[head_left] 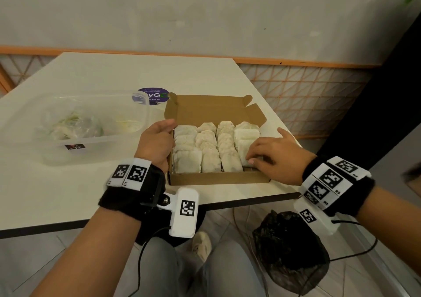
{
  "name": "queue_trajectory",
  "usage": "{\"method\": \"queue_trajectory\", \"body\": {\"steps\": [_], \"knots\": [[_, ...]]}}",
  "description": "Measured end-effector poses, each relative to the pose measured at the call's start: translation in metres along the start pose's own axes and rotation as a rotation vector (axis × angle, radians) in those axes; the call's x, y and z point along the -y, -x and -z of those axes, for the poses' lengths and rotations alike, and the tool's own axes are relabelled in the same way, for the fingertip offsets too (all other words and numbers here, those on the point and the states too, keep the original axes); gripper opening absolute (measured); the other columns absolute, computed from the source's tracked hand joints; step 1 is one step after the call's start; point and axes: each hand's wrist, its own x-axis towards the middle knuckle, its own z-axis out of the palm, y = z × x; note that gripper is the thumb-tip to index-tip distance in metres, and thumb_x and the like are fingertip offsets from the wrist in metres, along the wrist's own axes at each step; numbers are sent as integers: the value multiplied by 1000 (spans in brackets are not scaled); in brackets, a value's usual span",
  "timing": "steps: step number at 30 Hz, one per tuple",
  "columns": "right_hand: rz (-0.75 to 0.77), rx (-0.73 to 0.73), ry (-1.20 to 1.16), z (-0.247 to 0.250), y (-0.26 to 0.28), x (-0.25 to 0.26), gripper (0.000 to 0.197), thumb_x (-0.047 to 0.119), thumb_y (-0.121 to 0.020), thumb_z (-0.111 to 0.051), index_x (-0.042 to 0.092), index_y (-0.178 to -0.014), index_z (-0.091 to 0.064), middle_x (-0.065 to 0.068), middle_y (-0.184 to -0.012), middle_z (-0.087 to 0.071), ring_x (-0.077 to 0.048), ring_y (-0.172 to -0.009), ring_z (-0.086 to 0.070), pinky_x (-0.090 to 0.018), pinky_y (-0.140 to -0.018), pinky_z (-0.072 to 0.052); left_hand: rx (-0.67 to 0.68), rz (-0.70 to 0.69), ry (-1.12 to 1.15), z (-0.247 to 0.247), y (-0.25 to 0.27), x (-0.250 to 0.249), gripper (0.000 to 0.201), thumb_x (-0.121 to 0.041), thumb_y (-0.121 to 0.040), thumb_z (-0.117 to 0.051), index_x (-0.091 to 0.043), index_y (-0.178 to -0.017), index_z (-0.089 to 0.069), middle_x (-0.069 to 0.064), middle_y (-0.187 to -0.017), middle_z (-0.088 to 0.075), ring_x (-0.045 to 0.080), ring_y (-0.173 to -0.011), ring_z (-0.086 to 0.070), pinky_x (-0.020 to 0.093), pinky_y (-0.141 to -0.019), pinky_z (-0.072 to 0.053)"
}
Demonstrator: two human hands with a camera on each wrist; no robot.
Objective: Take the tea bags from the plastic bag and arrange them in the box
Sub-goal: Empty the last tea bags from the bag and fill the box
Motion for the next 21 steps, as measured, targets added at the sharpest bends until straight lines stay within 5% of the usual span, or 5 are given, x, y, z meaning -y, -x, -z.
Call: {"method": "queue_trajectory", "body": {"steps": [3, 6, 10, 16, 21], "knots": [[25, -168, -130, 8, -4, 2, 19, 28, -92, -51, 26, -104, -66, 16, -106, -59, -5, -109, -52, -47, -116, -11, 50, -39, -50, 5, 11, -13, 42, 10, -88, -45, -15, -120, -57, 1, -119, -62, 13, -102, -55, 28, -87, -45], [77, -353, -311, 27, -13, 20, 14, 22, -88, -59, 22, -98, -68, 12, -95, -62, -3, -89, -58, -34, -94, -44, 123, -90, -17, 21, 22, -50, 21, -4, -91, -54, -20, -104, -60, -3, -101, -64, 11, -99, -57, 29, -88, -43], [89, -251, -706, 58, -35, 76, 14, 16, -85, -64, 25, -94, -66, 8, -96, -67, -5, -86, -62, -15, -79, -48, 36, -181, -60, 66, 14, -110, 14, -13, -93, -54, -24, -96, -63, -3, -111, -66, 14, -109, -61, 33, -93, -44], [92, -14, -1149, 65, -97, 169, 16, 0, -81, -65, 1, -98, -64, -11, -90, -66, -18, -75, -63, -29, -75, -55, -303, -113, -201, 155, -13, -132, 36, -21, -94, -54, -15, -130, -54, -2, -129, -52, 17, -117, -47, 38, -97, -36], [-53, 67, -932, 37, -159, 233, 36, 29, -84, -66, -4, -97, -64, -18, -96, -69, -27, -88, -69, -39, -83, -56, -261, 46, -196, 188, -16, -103, 42, -19, -92, -58, -8, -132, -52, 11, -143, -43, 30, -133, -37, 44, -107, -33]]}}
